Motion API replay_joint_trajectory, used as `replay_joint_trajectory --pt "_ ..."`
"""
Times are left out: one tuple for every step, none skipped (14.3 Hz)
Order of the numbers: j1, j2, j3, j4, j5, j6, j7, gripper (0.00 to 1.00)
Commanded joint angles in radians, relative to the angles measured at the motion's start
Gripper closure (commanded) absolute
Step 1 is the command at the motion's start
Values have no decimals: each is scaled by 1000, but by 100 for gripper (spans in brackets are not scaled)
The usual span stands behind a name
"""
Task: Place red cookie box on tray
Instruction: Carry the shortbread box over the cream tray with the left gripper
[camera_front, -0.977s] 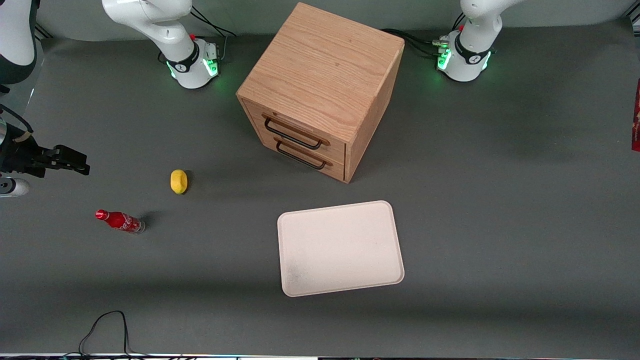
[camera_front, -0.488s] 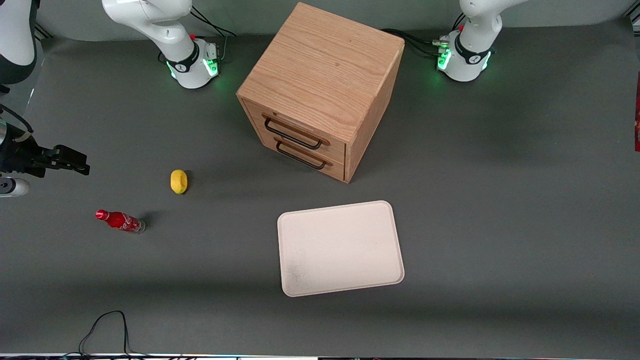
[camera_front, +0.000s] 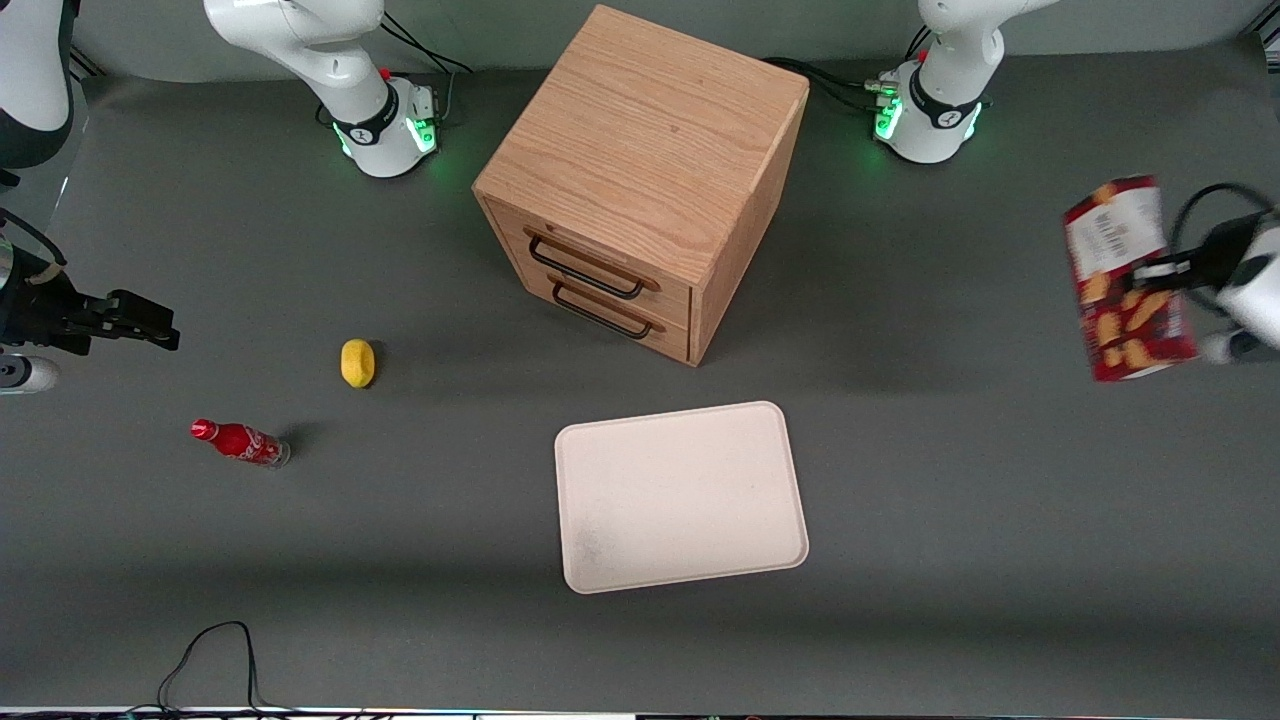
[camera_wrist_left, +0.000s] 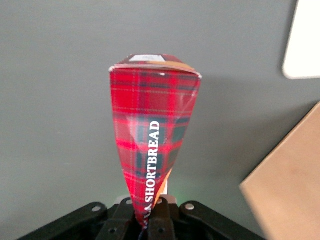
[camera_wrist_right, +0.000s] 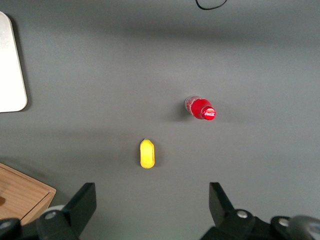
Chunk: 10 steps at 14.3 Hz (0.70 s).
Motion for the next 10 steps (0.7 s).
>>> replay_joint_trajectory --pt "-147 213 -33 226 4 28 -272 100" --pt "-217 273 -30 277 18 68 -312 100" --pt "-267 325 -27 311 29 116 -334 100" --pt "-300 363 -27 335 38 169 -371 100" --pt "-333 402 -27 351 49 223 -406 100" --pt "-357 439 -27 368 61 269 -426 100" --pt "-377 475 -27 382 70 303 -437 100" --pt "-402 506 -24 392 86 335 -454 100" --pt "-432 529 -16 394 105 366 -490 100" --pt "-463 549 -2 395 121 394 -525 100"
